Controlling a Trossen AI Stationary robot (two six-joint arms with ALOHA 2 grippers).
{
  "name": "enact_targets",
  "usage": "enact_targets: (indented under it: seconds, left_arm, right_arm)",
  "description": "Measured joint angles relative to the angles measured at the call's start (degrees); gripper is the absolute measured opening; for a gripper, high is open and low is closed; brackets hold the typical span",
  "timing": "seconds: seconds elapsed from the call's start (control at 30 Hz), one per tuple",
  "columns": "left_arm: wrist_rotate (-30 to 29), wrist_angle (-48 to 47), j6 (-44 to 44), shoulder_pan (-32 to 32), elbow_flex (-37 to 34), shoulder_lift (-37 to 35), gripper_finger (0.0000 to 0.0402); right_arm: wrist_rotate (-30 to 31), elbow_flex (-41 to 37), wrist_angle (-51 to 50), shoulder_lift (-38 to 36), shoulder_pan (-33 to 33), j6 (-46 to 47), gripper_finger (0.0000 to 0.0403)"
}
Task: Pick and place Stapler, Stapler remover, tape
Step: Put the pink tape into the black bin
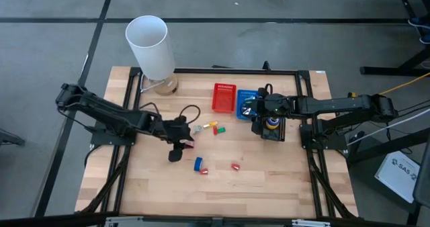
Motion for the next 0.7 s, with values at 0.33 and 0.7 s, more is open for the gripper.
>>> enact_targets:
  seconds: [0.33,0.7]
  left_arm:
    - [0.02,-1.37,3.12,0.11,-0.02,10.5,0.0139]
    - [-0.36,-2.33,2.28,0.11,-0.04,15.91,0.0139]
  right_arm:
    - [0.01,0.0,0.08,0.0,0.0,0.03,0.0177]
    - [0.02,0.0,0.12,0.0,0.0,0.03,0.0177]
